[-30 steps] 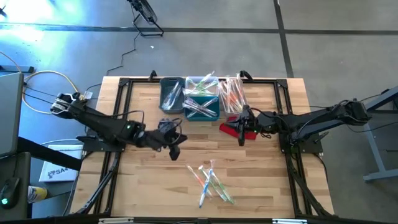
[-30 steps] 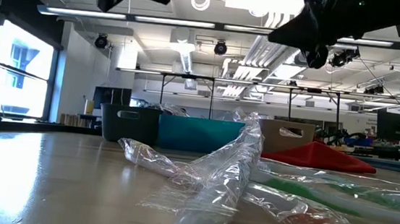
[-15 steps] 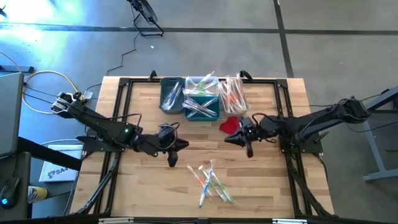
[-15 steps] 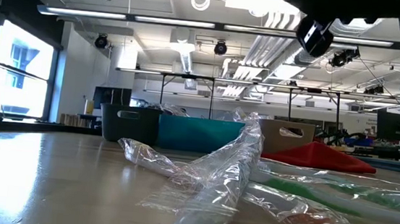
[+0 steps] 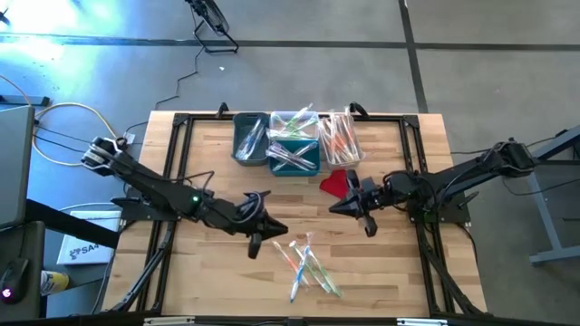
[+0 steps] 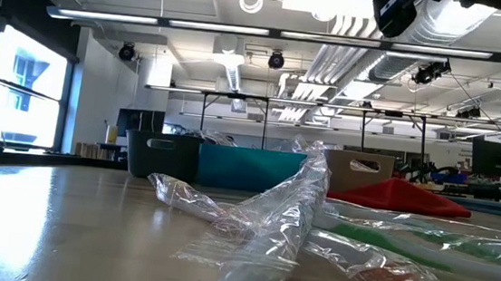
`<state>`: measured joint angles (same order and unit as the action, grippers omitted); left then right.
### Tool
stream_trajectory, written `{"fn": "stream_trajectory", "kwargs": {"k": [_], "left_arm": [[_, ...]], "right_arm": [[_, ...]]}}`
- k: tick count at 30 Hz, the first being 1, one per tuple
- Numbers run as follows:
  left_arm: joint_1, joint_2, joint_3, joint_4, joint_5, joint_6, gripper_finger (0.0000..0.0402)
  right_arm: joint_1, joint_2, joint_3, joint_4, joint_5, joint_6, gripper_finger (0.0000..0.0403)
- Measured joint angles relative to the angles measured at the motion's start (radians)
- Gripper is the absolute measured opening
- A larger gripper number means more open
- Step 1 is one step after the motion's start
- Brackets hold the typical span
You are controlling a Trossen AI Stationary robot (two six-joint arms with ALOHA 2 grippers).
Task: Pick & Place Toothbrushes
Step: Put the blue toothbrush into the gray bin
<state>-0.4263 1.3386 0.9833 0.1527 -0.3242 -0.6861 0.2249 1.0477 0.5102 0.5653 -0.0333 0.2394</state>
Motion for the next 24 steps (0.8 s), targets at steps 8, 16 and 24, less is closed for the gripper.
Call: {"fn": "stream_trajectory", "kwargs": {"k": [8, 16, 24], "left_arm": [[-0.015, 0.118, -0.001, 0.076, -0.005, -0.218, 0.0029], [-0.032, 0.215, 0.128, -0.072, -0.011, -0.310, 0.0004], [-0.016, 0.261, 0.323, -0.552, -0.006, -0.409, 0.0001]], "right_arm": [[0.011, 0.000, 0.000, -0.055, 0.121, 0.002, 0.0003], [0.009, 0.000, 0.000, -0.162, 0.241, 0.002, 0.0003], [0.008, 0.000, 0.000, -0.169, 0.376, -0.001, 0.0003]]}}
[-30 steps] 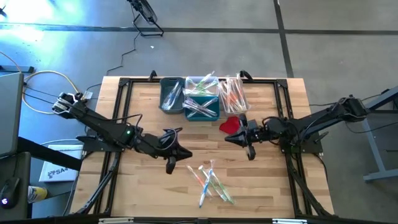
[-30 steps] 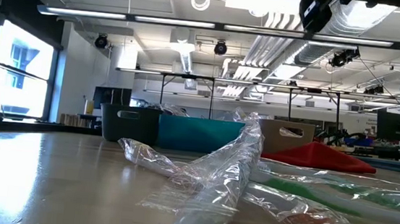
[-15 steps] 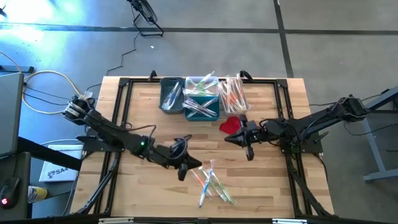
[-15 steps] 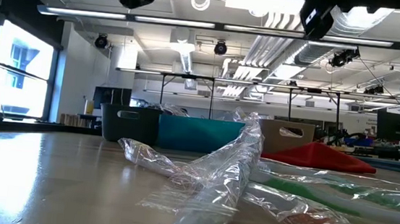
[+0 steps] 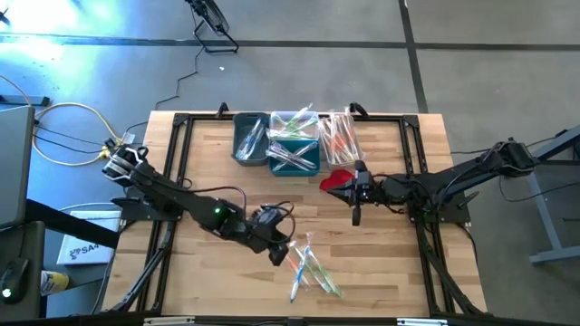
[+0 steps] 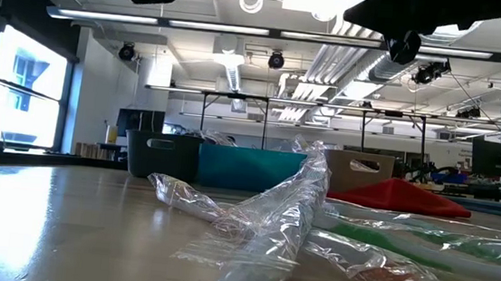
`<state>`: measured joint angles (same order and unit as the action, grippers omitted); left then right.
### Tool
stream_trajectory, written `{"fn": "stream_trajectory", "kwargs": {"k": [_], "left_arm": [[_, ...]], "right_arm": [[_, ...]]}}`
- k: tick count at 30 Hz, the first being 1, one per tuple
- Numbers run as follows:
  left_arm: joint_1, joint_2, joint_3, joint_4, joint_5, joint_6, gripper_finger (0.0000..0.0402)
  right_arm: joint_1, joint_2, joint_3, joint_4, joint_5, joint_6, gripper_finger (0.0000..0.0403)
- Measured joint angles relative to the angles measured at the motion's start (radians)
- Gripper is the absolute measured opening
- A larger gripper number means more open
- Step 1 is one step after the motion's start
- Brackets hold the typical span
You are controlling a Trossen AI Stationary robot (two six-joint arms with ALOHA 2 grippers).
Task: Pick & Place Toothbrushes
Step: Put the blue toothbrush into the gray bin
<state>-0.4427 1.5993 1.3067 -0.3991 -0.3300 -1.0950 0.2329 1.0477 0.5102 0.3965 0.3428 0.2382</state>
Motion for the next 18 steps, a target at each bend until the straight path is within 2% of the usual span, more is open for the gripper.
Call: {"fn": "stream_trajectory", "kwargs": {"k": [2, 7, 13, 18], "left_arm": [[0.013, 0.001, 0.009, -0.055, 0.004, -0.014, 0.0001], [0.054, 0.002, 0.009, -0.059, 0.058, 0.039, 0.0000], [0.111, 0.002, 0.009, -0.132, 0.135, 0.097, 0.0000], [0.172, 0.002, 0.009, -0.114, 0.193, 0.174, 0.0000]], "right_arm": [[0.000, 0.000, 0.000, -0.003, 0.028, 0.001, 0.0003], [0.000, 0.000, 0.000, -0.020, 0.048, 0.007, 0.0004], [0.000, 0.000, 0.000, -0.026, 0.107, 0.129, 0.0004], [0.000, 0.000, 0.000, -0.027, 0.125, 0.217, 0.0004]]}}
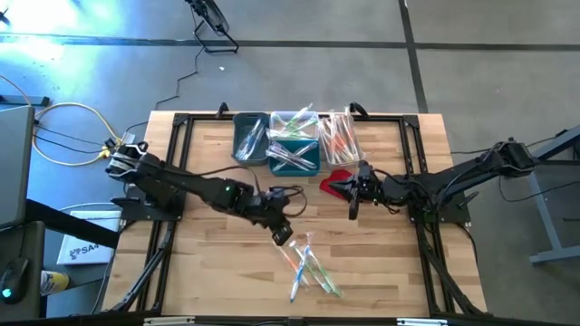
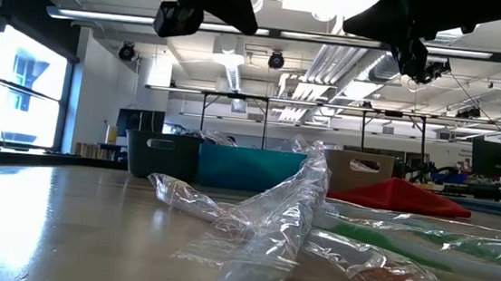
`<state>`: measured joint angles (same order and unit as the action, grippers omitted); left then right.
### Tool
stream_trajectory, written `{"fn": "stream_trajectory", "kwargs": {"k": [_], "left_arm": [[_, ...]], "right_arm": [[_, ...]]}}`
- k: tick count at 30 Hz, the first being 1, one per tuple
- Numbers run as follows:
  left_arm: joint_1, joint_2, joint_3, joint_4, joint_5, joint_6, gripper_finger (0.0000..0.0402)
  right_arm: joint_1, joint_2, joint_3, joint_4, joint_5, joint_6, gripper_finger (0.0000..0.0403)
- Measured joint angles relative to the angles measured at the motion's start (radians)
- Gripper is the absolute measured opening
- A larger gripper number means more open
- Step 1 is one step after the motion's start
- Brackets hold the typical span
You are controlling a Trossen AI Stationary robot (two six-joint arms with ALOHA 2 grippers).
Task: Pick & Place Toothbrushes
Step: Put the blue toothbrush into the gray bin
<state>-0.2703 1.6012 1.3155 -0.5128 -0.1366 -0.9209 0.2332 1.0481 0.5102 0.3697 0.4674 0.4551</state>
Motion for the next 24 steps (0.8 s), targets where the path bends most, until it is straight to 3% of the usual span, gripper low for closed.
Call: {"fn": "stream_trajectory", "kwargs": {"k": [6, 15, 24], "left_arm": [[0.045, 0.000, 0.000, 0.015, 0.039, 0.032, 0.0000], [0.009, 0.045, -0.001, 0.191, -0.090, -0.018, 0.0000], [-0.020, 0.149, -0.002, 0.399, -0.123, -0.106, 0.0000]], "right_arm": [[0.000, -0.020, -0.001, -0.033, -0.022, -0.011, 0.0004], [0.000, -0.218, -0.001, -0.245, -0.304, -0.085, 0.0003], [0.000, -0.426, -0.001, -0.361, -0.287, -0.198, 0.0004]]}}
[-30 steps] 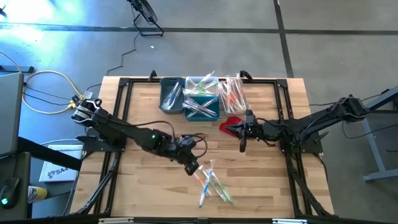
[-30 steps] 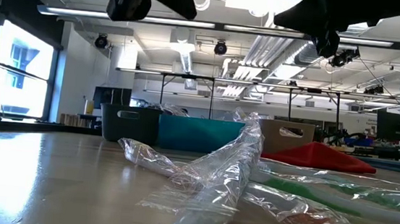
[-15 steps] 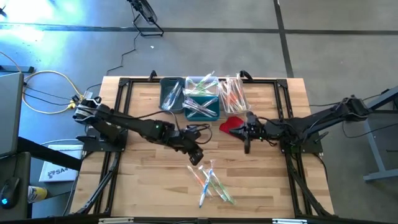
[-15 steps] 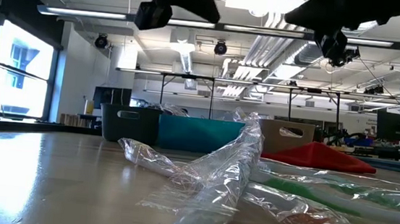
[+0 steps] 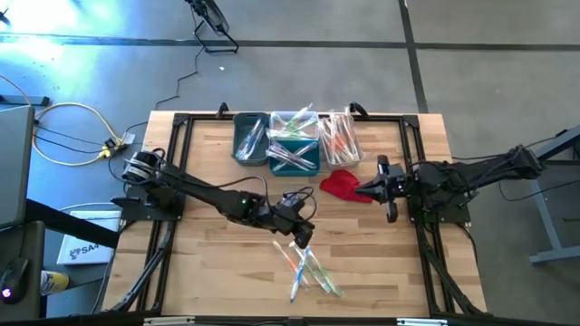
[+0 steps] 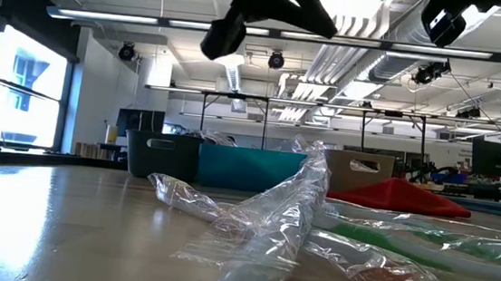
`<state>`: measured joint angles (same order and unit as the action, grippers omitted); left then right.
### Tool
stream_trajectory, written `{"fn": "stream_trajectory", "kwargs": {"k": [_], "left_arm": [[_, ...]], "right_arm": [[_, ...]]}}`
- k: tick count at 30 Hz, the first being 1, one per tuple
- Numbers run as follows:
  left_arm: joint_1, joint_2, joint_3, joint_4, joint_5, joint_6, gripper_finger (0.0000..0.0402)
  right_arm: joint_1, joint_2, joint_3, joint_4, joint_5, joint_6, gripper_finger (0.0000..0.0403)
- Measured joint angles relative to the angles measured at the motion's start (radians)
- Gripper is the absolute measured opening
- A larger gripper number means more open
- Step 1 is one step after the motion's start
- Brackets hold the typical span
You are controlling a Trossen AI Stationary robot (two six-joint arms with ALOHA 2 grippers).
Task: Pick & Place Toothbrushes
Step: Put the blue toothbrush into the gray bin
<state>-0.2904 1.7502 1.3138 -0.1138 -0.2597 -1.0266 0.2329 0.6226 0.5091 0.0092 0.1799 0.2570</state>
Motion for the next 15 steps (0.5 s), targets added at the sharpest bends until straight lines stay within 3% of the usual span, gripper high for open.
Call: {"fn": "stream_trajectory", "kwargs": {"k": [4, 15], "left_arm": [[-0.034, 0.001, 0.001, 0.001, -0.031, -0.069, 0.0000], [-0.181, 0.025, 0.006, 0.015, -0.243, -0.258, 0.0000]], "right_arm": [[0.000, -0.049, 0.000, -0.018, 0.000, 0.000, 0.0003], [0.000, -0.071, 0.000, -0.029, 0.040, -0.052, 0.0003]]}}
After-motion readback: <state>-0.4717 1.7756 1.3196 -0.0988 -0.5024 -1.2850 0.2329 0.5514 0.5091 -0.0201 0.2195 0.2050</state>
